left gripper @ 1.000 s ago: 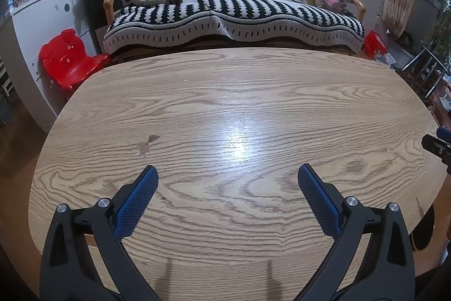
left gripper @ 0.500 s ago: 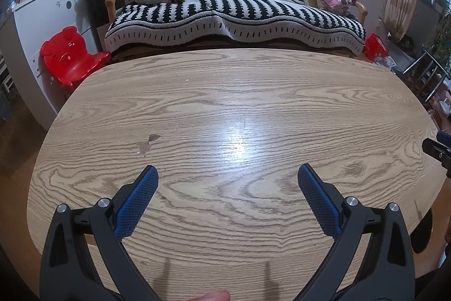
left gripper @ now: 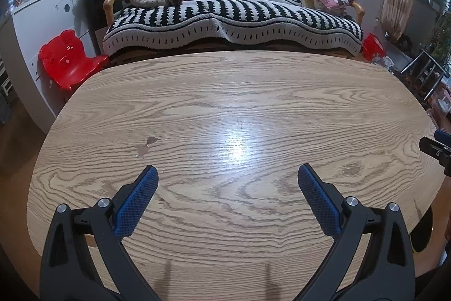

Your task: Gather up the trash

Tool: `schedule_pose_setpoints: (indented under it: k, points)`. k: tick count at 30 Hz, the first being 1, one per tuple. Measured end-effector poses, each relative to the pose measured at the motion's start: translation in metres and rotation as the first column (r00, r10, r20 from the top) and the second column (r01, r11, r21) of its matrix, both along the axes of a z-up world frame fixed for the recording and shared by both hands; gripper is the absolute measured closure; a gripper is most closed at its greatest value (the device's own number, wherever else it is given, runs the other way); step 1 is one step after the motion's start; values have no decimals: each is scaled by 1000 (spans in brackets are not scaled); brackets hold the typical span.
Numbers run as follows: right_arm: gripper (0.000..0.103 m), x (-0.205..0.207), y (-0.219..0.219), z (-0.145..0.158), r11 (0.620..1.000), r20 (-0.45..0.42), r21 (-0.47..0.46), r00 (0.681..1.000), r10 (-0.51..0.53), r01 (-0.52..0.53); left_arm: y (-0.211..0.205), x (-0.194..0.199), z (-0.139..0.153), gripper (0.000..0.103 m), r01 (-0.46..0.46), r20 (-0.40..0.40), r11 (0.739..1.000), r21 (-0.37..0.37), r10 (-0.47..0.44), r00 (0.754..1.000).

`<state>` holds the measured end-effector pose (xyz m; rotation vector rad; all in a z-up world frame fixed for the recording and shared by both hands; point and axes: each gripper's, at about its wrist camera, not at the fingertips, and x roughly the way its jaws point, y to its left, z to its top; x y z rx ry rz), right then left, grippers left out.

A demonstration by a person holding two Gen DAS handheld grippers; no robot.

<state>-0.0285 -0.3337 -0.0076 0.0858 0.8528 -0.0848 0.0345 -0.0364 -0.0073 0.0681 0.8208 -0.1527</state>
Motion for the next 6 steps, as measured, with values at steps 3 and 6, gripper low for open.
schedule_pose_setpoints:
  k: [3,6]
  points:
    - [9,0,0,0,1000,-1,0,1000,-1,1,2,2,-1,7,-3,-13,1000,-9,3,1000]
    - [9,0,0,0,1000,0,0,1000,1,-1,4,4,0,7,-11,-15,1000,-15,10,1000]
